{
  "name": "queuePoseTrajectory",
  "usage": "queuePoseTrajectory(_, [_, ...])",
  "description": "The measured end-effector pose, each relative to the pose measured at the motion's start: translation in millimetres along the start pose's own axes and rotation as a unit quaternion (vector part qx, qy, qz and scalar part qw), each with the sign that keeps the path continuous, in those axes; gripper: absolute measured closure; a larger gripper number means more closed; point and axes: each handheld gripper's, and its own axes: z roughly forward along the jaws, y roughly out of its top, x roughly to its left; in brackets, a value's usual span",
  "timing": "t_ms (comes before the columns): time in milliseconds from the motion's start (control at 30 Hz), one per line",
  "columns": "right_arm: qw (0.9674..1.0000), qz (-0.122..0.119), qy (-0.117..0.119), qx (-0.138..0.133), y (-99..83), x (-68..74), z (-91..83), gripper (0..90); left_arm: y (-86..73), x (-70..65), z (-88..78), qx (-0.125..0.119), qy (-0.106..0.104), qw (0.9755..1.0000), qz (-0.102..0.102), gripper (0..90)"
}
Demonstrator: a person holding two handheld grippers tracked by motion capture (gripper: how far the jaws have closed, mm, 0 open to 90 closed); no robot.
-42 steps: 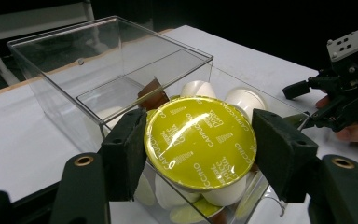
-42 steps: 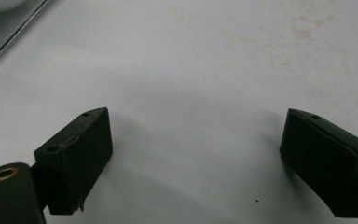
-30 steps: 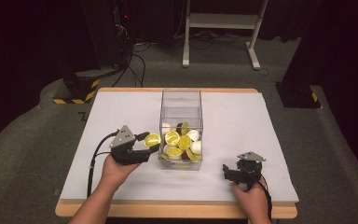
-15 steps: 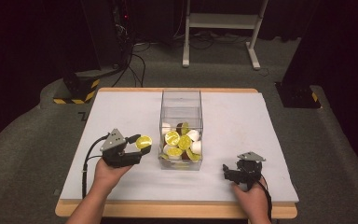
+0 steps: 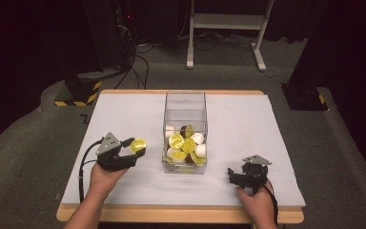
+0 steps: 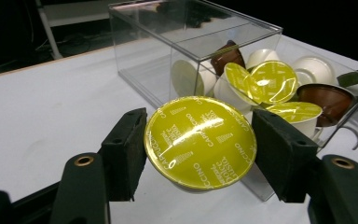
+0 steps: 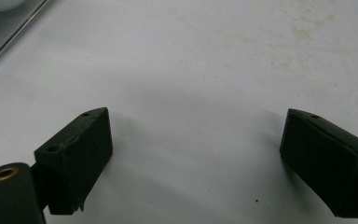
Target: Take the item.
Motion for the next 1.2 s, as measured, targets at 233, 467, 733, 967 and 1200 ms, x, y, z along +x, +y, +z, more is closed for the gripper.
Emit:
queuePoseTrajectory(233, [1.0, 0.0, 0.0, 0.0, 0.0, 0.0, 0.1, 9.0, 1.0, 7.7, -1.1, 0.003, 0.013, 0.9999, 0.001, 38.0])
queuePoseTrajectory(467, [1.0, 0.003, 0.002, 0.001, 0.0, -0.5, -0.3, 9.0, 5.8, 14.7, -2.0, 0.002, 0.035, 0.9994, -0.001, 38.0])
queuePoseTrajectory(733, [1.0, 0.002, 0.001, 0.001, 0.0, -0.3, -0.3, 9.0, 14.3, 25.2, 5.2, -0.008, 0.064, 0.9979, -0.004, 38.0])
queuePoseTrajectory(967, [1.0, 0.003, 0.002, 0.001, 0.1, -0.3, -0.3, 9.0, 18.3, 31.9, 17.9, -0.008, 0.081, 0.9967, -0.001, 38.0])
queuePoseTrajectory(1200, [1.0, 0.001, 0.001, 0.001, 0.1, -0.5, -0.2, 8.9, 16.4, 39.1, 37.7, 0.0, 0.091, 0.9959, 0.002, 38.1])
